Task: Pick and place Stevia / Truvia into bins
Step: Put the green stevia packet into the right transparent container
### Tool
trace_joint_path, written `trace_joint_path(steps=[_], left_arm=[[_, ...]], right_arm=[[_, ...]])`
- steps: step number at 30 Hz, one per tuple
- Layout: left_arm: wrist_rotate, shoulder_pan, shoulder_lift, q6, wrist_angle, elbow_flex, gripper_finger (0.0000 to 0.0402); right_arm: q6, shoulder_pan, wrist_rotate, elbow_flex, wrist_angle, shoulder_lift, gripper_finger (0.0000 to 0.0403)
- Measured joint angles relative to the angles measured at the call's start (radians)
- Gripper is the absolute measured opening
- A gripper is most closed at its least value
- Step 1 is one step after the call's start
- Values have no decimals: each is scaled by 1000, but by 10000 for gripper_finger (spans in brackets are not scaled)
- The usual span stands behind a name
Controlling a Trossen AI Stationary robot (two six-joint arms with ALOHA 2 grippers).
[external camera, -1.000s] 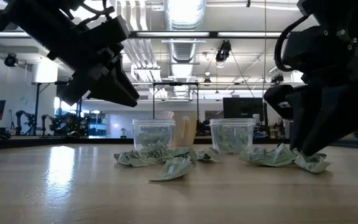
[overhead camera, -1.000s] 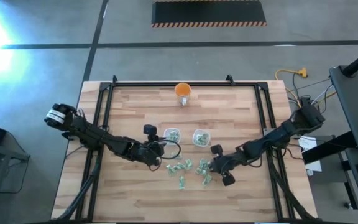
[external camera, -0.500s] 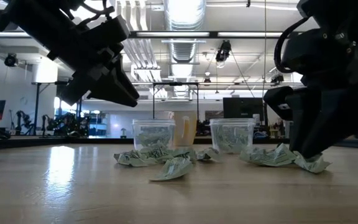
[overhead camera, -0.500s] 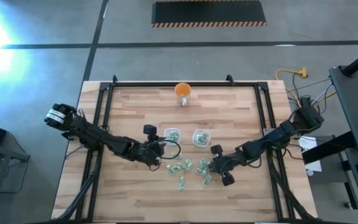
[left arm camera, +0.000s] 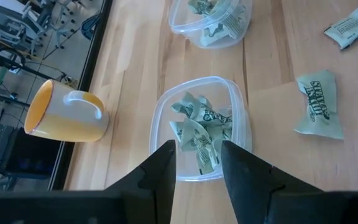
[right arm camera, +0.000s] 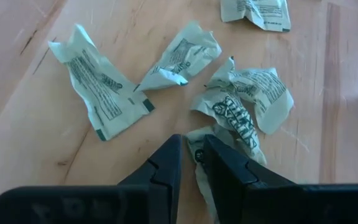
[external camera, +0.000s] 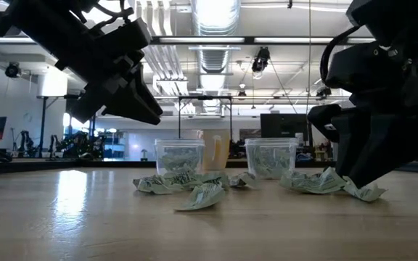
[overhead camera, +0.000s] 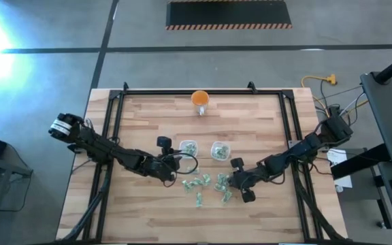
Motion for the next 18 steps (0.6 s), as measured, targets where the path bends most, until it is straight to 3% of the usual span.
trace_joint_path(steps=[7, 18], left_arm=[[0, 0, 0, 0, 0, -1, 112], [0, -1, 0, 0, 0, -2, 112]], right_arm=[[-15, -3, -2, 11, -7, 33, 14], [-73, 26, 0, 50, -93, -5, 8]])
